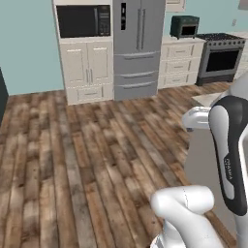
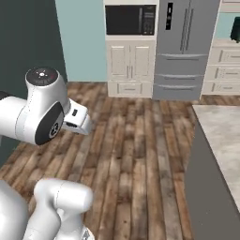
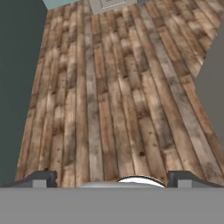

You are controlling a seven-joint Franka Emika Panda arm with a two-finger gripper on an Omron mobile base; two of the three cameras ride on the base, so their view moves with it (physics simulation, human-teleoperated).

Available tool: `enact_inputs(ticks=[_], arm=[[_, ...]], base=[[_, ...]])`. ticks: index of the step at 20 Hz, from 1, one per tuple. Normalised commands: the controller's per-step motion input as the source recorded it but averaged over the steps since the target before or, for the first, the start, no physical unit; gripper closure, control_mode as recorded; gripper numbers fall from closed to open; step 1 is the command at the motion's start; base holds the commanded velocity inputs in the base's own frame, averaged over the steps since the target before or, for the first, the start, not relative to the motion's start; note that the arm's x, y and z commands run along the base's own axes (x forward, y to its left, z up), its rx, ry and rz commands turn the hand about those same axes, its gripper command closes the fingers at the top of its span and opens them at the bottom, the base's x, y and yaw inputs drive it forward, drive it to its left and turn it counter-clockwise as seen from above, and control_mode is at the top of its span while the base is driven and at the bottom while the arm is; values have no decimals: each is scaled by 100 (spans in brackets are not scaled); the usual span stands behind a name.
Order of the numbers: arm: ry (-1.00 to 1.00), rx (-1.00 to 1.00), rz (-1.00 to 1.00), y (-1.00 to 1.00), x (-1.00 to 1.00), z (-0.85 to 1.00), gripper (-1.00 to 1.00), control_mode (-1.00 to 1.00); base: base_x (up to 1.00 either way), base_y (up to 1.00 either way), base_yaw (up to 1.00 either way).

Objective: Take the smaller bowl and place it next to the appetizer plate on the dining counter , and place the larger bowl next to the plate with cooked food.

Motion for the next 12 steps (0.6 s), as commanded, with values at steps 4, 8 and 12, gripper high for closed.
enact_inputs(ticks=[4,8,12], arm=[[0,0,0,0,0,0,-100,100],[0,0,0,0,0,0,-100,100],[0,0,0,0,0,0,-100,100]], base=[[100,13,-24],[100,24,-22],[100,29,-23]])
